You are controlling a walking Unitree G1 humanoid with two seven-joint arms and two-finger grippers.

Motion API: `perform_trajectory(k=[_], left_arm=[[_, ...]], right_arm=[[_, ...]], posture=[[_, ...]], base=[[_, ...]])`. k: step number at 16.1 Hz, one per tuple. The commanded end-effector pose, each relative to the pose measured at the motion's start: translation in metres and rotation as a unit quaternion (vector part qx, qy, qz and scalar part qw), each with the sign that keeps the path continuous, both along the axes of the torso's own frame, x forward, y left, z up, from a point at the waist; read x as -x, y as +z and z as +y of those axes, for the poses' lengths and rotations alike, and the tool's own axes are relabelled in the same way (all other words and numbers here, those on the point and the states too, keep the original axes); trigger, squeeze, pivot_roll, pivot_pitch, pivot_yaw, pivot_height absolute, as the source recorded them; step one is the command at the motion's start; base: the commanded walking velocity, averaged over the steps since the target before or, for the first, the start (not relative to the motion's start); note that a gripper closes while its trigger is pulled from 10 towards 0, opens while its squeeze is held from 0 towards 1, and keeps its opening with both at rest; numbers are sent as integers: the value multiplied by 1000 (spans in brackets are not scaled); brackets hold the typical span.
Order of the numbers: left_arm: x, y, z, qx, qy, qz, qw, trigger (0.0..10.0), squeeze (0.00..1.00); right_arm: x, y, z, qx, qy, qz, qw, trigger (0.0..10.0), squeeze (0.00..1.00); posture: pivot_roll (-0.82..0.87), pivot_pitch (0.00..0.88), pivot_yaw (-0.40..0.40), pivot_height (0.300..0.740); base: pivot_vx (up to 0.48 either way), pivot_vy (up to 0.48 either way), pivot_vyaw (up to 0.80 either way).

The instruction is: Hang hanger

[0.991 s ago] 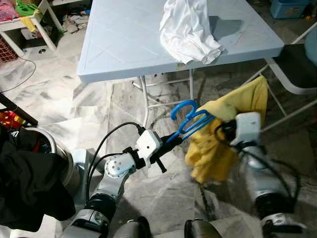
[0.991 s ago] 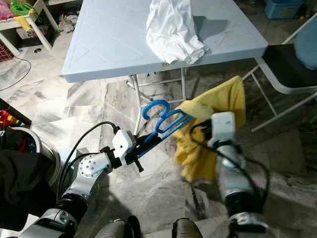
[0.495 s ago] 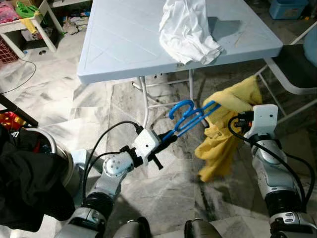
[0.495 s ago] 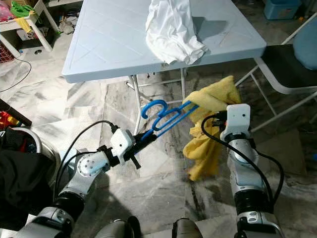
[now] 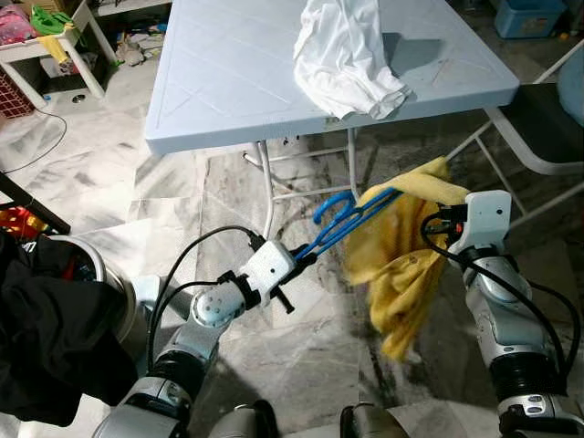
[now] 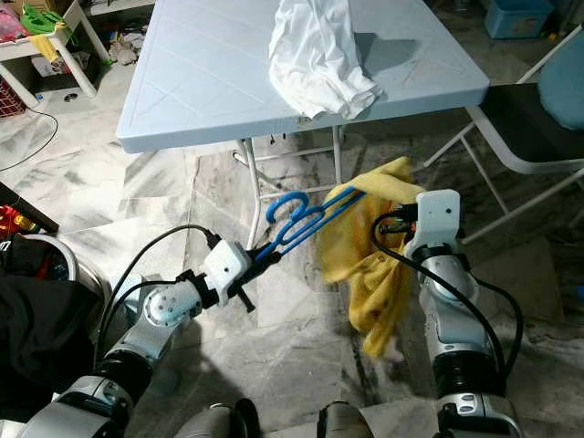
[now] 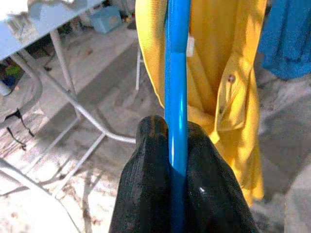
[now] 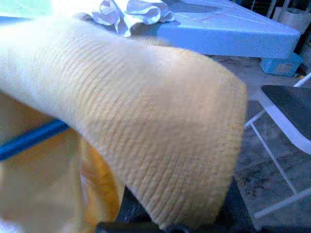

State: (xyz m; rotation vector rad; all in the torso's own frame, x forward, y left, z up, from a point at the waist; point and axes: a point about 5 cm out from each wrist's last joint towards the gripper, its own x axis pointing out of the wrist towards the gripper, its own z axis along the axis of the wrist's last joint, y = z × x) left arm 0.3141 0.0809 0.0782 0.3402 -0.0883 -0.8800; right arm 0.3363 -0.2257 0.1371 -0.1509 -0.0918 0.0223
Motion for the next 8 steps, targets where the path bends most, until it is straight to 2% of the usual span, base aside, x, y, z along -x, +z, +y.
perform_trajectory(k=[1, 3, 5, 7, 8], left_arm=[[-1, -1, 3, -8, 6, -2, 1000, 0, 0], [1, -2, 4, -10, 5, -3, 1000, 0, 0], [7, -6, 6, -28, -20, -8, 999, 0, 0], [19, -14, 7, -65, -79, -9, 995, 0, 0], [27, -20, 10, -92, -121, 3, 988, 0, 0]], right_arm=[[-1, 8, 3, -5, 4, -14, 1000, 0, 0], [-2, 8, 4, -7, 1, -15, 1000, 0, 0], [-5, 10, -1, -29, -32, -16, 999, 0, 0], [-10, 14, -4, -48, -50, -15, 997, 0, 0], [-15, 20, -4, -51, -60, -19, 997, 0, 0]], posture=[[-166, 150, 100, 740], [-164, 156, 96, 740], [-161, 158, 98, 740], [-158, 161, 100, 740], [-154, 162, 103, 740]], base=[[0, 0, 0], [0, 0, 0], [0, 0, 0], [0, 0, 0], [0, 0, 0]])
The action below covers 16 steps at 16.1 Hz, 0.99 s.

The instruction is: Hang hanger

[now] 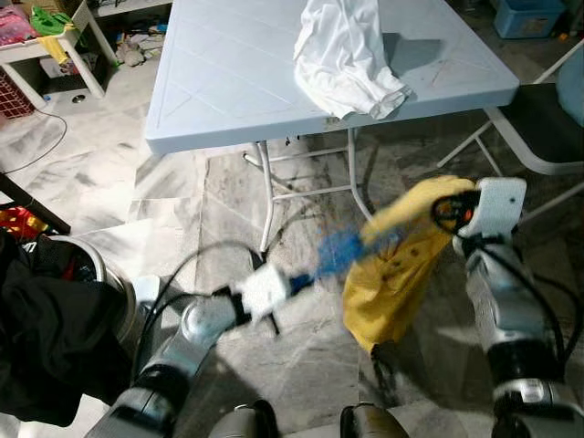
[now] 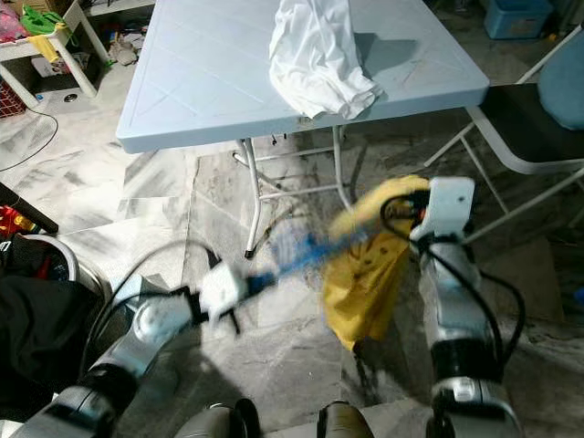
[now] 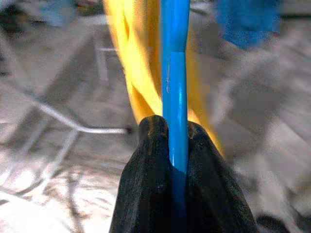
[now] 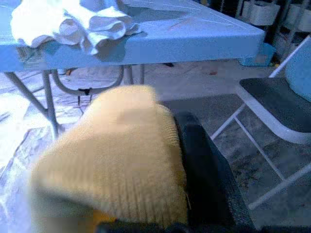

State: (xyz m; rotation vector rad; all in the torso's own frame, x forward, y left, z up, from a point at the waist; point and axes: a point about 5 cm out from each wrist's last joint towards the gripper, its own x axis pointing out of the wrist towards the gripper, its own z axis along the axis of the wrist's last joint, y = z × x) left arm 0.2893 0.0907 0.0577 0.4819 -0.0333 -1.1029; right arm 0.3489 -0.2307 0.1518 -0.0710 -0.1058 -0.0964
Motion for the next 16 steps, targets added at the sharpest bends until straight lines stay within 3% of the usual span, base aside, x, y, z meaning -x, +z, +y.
perform_trajectory(k=[1, 2, 6, 7, 8, 10, 11, 12, 15, 16], left_arm=[[4, -1, 1, -18, -27, -4, 999, 0, 0], [10, -5, 5, -48, -60, -2, 997, 0, 0], [11, 0, 19, -20, -33, -28, 999, 0, 0], [12, 0, 33, -14, 1, -43, 999, 0, 0], [13, 0, 36, -14, 9, -45, 999, 0, 0], [13, -4, 55, 16, 101, -55, 993, 0, 0], [14, -6, 66, 59, 183, -53, 980, 0, 0], [14, -7, 68, 69, 202, -53, 975, 0, 0], [10, -20, 74, 113, 342, -11, 933, 0, 0], [1, -21, 75, 121, 401, -1, 908, 7490, 0]], right_arm=[[-3, 6, 1, -8, -5, -9, 1000, 0, 0], [-7, 11, 2, -1, -15, -11, 1000, 0, 0], [-7, -1, -19, 35, -73, 31, 996, 0, 0], [-1, -8, -35, 45, -110, 47, 992, 0, 0], [1, -10, -39, 50, -119, 50, 990, 0, 0], [13, -18, -61, 56, -184, 63, 979, 0, 0], [19, -24, -70, 46, -213, 66, 974, 0, 0], [21, -26, -70, 44, -214, 66, 974, 0, 0], [26, -37, -56, 35, -173, 65, 982, 0, 0], [30, -41, -38, 23, -124, 55, 991, 0, 0]], posture=[[-154, 162, 103, 740], [-148, 163, 106, 740], [-136, 165, 105, 740], [-128, 164, 106, 740], [-128, 164, 106, 740], [-113, 159, 107, 740], [-113, 159, 107, 740], [-111, 157, 109, 740], [-110, 155, 108, 740], [-111, 151, 99, 740]], base=[[0, 0, 0], [0, 0, 0], [0, 0, 0], [0, 0, 0], [0, 0, 0], [0, 0, 0], [0, 0, 0], [0, 0, 0], [0, 0, 0], [0, 0, 0]])
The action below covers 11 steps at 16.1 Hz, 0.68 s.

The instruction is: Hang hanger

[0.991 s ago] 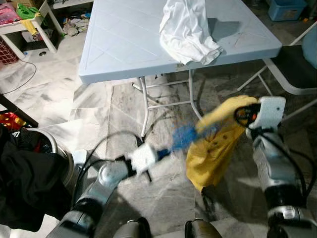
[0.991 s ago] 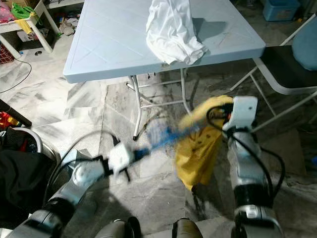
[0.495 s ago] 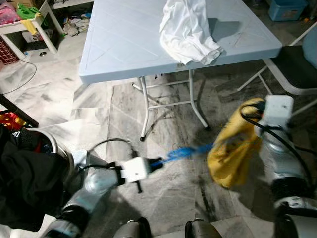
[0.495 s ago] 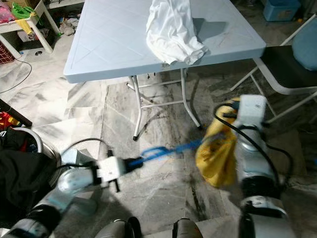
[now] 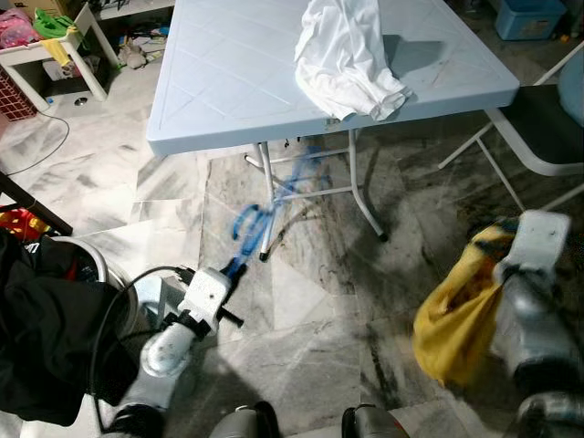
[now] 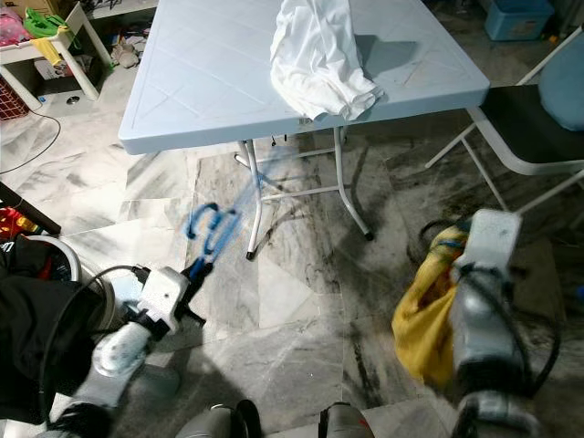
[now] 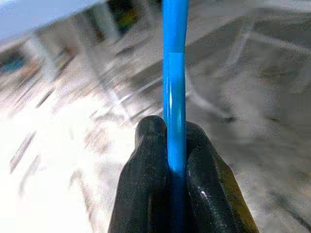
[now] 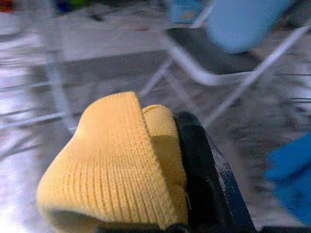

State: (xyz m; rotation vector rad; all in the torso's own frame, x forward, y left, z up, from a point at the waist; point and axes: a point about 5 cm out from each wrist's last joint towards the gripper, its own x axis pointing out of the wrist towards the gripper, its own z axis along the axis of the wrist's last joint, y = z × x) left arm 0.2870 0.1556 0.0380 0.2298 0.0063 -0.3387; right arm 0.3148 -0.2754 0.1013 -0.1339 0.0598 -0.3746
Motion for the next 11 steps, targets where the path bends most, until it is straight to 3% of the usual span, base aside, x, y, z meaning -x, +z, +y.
perform_trajectory(k=[1, 3, 5, 7, 8, 9, 10, 11], left_arm=[[-5, -2, 8, 13, 56, 22, 998, 10000, 0], [-15, 0, -4, 42, 91, 37, 994, 10000, 0], [-22, 12, -22, 44, 79, 11, 996, 10000, 0], [-23, 21, -38, 30, 41, -19, 999, 10000, 0], [-22, 24, -39, 25, 32, -33, 999, 10000, 0], [-22, 24, -39, 25, 32, -33, 999, 10000, 0], [-23, 32, -38, 15, 37, -60, 997, 10000, 0], [-26, 47, -30, 0, 60, -105, 993, 10000, 0]], right_arm=[[-1, 10, 17, -5, 48, -34, 998, 0, 0], [4, 19, 47, 1, 116, -67, 991, 0, 0], [9, 18, 68, -23, 143, -83, 986, 0, 0], [14, 16, 81, -38, 156, -88, 983, 2667, 0], [17, 18, 89, -43, 166, -99, 980, 1412, 0], [17, 18, 89, -43, 166, -99, 980, 1412, 0], [23, 23, 98, -47, 179, -110, 977, 8784, 0], [26, 32, 108, -52, 194, -127, 971, 9686, 0]], posture=[[-110, 150, 96, 740], [-113, 137, 90, 740], [-113, 121, 83, 740], [-114, 115, 81, 740], [-117, 114, 78, 740], [-117, 114, 78, 740], [-119, 114, 75, 740], [-119, 115, 74, 740]], base=[[0, 0, 0], [0, 0, 0], [0, 0, 0], [0, 0, 0], [0, 0, 0], [0, 0, 0], [0, 0, 0], [0, 0, 0]])
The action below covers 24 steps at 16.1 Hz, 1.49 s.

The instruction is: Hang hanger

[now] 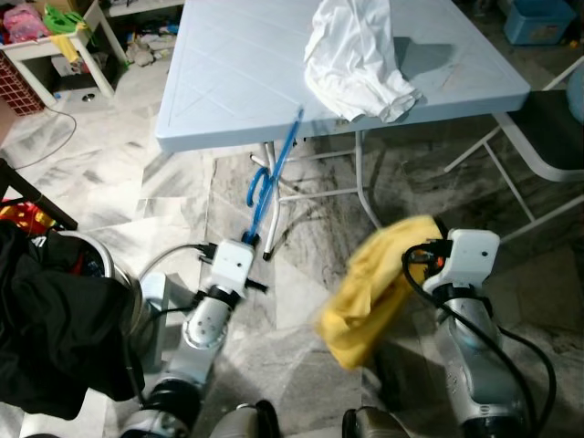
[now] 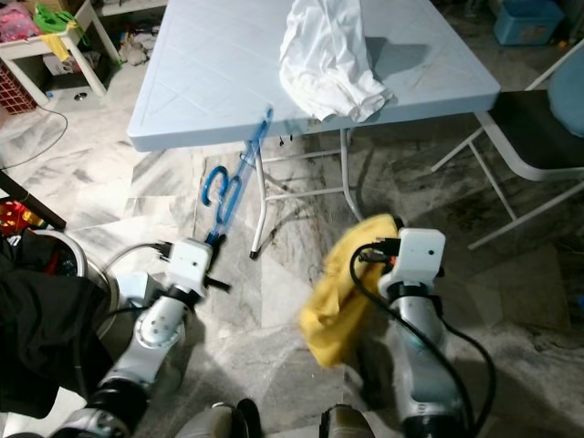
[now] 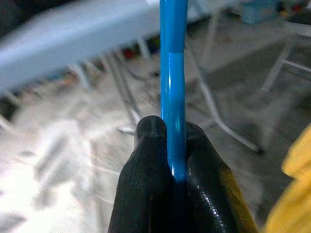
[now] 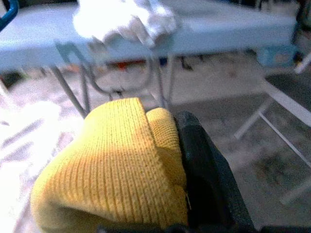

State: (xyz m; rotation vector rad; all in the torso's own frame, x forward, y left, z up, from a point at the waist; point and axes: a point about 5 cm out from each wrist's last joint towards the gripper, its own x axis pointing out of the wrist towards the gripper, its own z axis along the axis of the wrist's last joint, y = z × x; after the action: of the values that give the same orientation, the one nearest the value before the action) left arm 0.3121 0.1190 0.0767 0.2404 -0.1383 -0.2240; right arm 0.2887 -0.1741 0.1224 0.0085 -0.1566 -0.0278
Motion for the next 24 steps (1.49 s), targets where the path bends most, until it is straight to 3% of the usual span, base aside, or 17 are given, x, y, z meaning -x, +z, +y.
perform_trajectory(k=[1, 2, 5, 9, 12, 15, 23, 24], left_arm=[[-2, 11, 10, -9, 20, -30, 999, 10000, 0], [-1, 18, 12, -7, 11, -47, 999, 10000, 0], [1, 35, 15, 6, 25, -80, 996, 10000, 0], [0, 36, 15, 30, 38, -62, 997, 10000, 0], [2, 26, 23, 43, 57, -26, 997, 10000, 0], [2, 26, 23, 43, 54, -25, 997, 10000, 0], [-4, 44, 15, 54, 32, -42, 997, 10000, 0], [-7, 54, 13, 61, 30, -59, 996, 10000, 0]], right_arm=[[-1, 13, 8, -11, 18, -22, 1000, 9176, 0], [-2, 23, 12, -27, 25, -38, 999, 10000, 0], [-4, 34, 25, -8, 58, -58, 997, 10000, 0], [-6, 38, 35, -9, 81, -55, 995, 10000, 0], [-7, 35, 32, -14, 73, -49, 996, 10000, 0], [-5, 29, 28, -13, 61, -41, 997, 10000, 0], [-6, 41, 27, -27, 56, -69, 996, 10000, 0], [-7, 44, 28, -24, 58, -75, 995, 10000, 0]], posture=[[-117, 116, 73, 740], [-110, 124, 69, 740], [-96, 127, 65, 740], [-81, 127, 57, 740], [-81, 128, 67, 740], [-82, 127, 72, 740], [-76, 125, 80, 740], [-71, 120, 79, 740]], base=[[0, 0, 0], [0, 0, 0], [0, 0, 0], [0, 0, 502], [90, 0, 500], [324, 0, 0], [418, 0, 0], [458, 0, 0]])
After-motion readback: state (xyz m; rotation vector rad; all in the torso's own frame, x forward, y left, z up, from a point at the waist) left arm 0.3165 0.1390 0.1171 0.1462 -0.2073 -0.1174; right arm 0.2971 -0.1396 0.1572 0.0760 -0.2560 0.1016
